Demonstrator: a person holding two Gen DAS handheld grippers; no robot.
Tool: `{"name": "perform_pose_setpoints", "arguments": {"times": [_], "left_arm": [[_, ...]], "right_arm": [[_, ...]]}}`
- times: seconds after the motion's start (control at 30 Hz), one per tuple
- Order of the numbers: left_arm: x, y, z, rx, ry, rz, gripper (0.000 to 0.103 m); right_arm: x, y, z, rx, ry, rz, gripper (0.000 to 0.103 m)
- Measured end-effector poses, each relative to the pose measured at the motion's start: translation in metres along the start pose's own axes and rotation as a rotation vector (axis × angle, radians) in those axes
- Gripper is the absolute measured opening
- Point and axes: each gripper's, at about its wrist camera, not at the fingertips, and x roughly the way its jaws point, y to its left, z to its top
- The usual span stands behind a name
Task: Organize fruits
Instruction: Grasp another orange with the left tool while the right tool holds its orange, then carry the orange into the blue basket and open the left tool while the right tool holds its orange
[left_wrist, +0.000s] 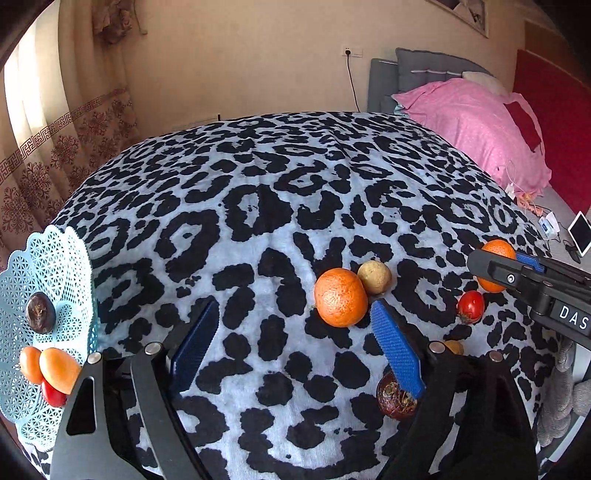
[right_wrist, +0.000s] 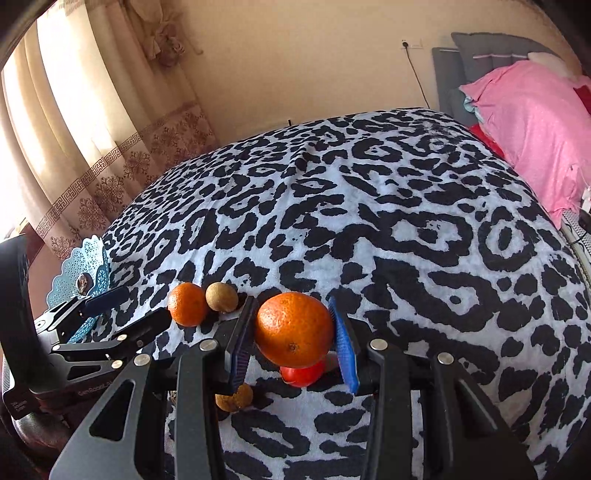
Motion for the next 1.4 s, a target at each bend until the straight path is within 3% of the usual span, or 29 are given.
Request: {"name": "perform_pose_setpoints", "arguments": {"times": [0.47, 1.03, 1.23, 1.33, 1.4], "left_arm": [[0.035, -0.012, 0.008, -0.036, 0.069, -0.136, 0.04], [0.011, 0.003, 0.004, -0.058, 0.023, -0.107, 0.037], [0.002, 0.007, 0.004, -0.065, 0.009, -0.109, 0.03], [0.002, 0.008, 0.003, -0.071, 0.01, -0.109, 0.031], [0.003, 0.007, 0.002, -0.075, 0.016, -0.112, 0.036]], "right_arm": [[0.006, 0.0, -0.004, 0.006, 0.014, 0.012, 0.04], [0.002, 0.0, -0.003, 0.005, 0.002, 0.003, 0.04], [-0.002, 0.001, -0.002, 0.006, -0.008, -0.002, 0.04], [-0.004, 0.001, -0.002, 0.004, -0.008, -0.002, 0.04], [-0.004, 0.002, -0.003, 0.004, -0.006, -0.001, 0.04]]}}
